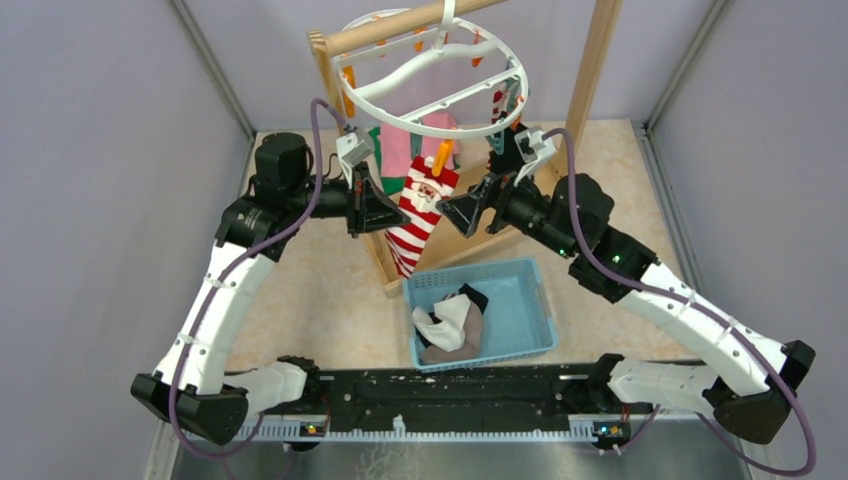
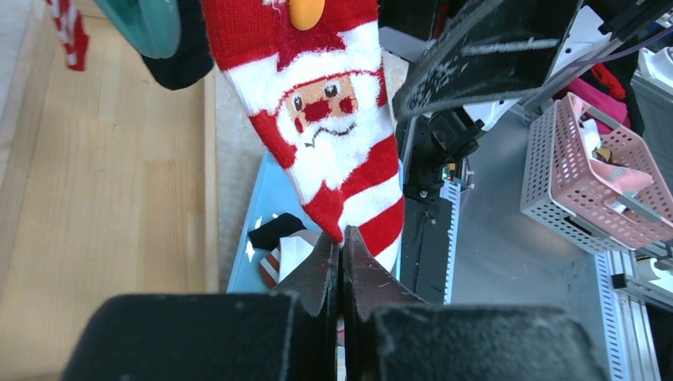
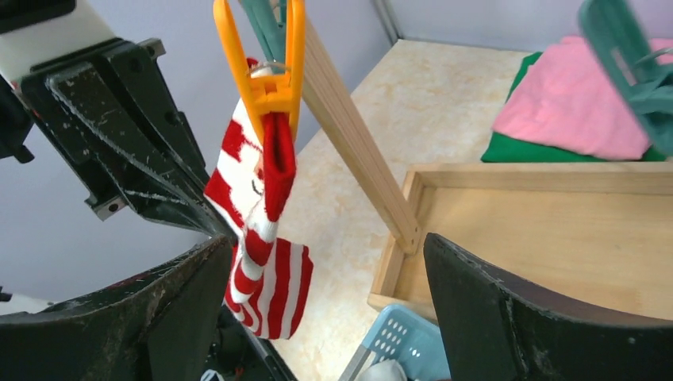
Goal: Remove the socks clipped to the hanger
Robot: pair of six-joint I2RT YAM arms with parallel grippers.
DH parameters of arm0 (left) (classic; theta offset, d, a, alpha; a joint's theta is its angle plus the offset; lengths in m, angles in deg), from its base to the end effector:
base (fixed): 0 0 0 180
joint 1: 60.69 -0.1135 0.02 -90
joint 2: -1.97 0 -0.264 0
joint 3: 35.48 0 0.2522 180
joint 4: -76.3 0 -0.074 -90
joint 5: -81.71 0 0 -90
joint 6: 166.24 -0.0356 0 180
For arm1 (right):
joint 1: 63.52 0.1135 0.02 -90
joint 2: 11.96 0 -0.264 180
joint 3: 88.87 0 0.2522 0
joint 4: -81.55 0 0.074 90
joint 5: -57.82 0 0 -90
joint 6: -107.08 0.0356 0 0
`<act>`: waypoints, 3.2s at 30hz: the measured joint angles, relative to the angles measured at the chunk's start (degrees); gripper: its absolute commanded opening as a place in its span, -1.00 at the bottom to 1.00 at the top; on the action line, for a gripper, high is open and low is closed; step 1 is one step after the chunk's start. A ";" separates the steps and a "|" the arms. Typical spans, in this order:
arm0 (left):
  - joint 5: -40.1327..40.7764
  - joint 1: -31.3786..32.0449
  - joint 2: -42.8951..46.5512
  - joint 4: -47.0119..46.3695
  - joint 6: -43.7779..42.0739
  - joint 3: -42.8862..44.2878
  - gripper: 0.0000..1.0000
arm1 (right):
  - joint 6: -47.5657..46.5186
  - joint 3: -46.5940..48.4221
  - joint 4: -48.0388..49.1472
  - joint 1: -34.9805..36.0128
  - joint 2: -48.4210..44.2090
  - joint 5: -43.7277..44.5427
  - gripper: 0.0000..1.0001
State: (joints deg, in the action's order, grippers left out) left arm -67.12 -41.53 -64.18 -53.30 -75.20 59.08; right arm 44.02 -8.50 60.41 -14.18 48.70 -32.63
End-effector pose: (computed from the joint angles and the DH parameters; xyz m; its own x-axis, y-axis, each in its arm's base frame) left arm 0.1986 -0.1012 0.4403 -0.3703 0.1187 -0.9213 0.9127 0.2307 -0.3372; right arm 0.1546 0.1804 0.4260 -0.3605 0.2756 -0.8911 -0.6734 0.5841 0.4531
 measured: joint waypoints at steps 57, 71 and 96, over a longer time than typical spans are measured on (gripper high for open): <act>1.49 13.55 -2.43 -4.81 -7.85 -17.79 -1.00 | 0.55 7.74 14.67 -1.14 10.97 5.51 -0.77; 11.37 18.71 -6.80 5.29 -21.03 -16.61 0.98 | 1.86 0.04 -1.68 -1.29 1.01 12.70 0.71; 15.76 14.47 2.69 15.93 -24.35 -6.21 0.98 | -11.30 -5.31 9.84 -22.75 11.52 3.65 -1.00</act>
State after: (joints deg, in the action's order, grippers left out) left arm -51.36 -27.06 -61.49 -37.36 -99.55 52.87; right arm 32.72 -13.81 70.25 -36.93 60.22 -28.98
